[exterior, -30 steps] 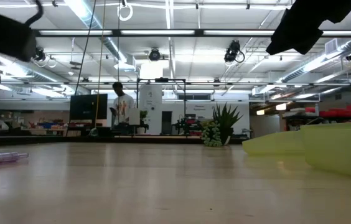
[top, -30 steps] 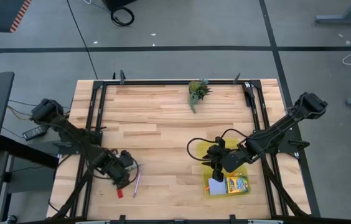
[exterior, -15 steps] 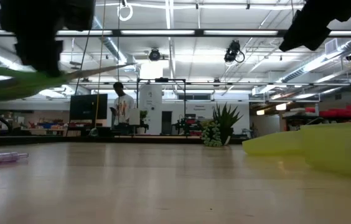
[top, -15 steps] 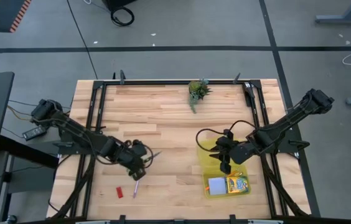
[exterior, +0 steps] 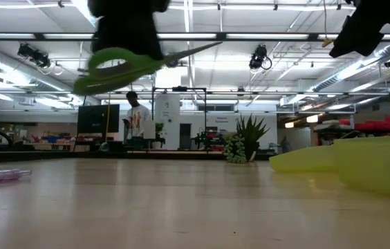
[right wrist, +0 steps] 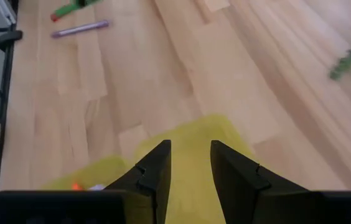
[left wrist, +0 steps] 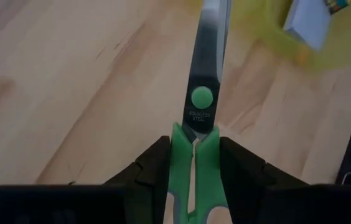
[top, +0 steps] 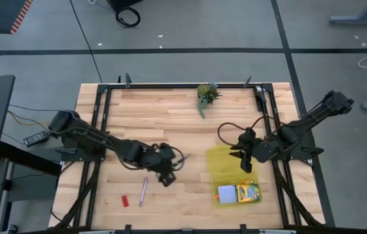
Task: Pack school essentials
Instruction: Put the green scissors into the yellow supply box
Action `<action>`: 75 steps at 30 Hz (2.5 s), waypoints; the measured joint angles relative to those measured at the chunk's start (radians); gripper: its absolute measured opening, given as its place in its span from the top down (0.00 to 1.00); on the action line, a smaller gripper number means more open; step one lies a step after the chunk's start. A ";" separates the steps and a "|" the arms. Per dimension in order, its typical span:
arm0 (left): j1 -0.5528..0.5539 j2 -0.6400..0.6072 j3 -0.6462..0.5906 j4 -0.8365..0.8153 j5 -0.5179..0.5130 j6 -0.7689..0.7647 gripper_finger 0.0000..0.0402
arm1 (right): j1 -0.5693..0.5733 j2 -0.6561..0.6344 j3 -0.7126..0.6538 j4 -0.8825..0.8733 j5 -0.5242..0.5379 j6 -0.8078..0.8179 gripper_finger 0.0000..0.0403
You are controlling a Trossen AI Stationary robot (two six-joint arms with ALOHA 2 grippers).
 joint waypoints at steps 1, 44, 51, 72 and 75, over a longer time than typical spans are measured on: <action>0.005 0.031 0.037 0.001 0.002 0.014 0.70 | 0.000 -0.018 0.000 -0.020 0.005 0.004 0.70; 0.122 0.774 0.960 0.117 0.049 0.133 0.70 | 0.001 -0.390 0.000 -0.145 0.126 -0.070 0.70; 0.123 0.788 0.961 0.204 0.036 0.207 0.70 | 0.001 -0.390 0.000 -0.139 0.137 -0.066 0.70; 0.088 0.867 0.958 0.264 0.093 0.238 0.70 | 0.001 -0.389 0.001 -0.132 0.151 -0.057 0.70; 0.089 0.868 0.958 0.264 0.092 0.258 0.70 | 0.001 -0.389 0.001 -0.131 0.151 -0.056 0.70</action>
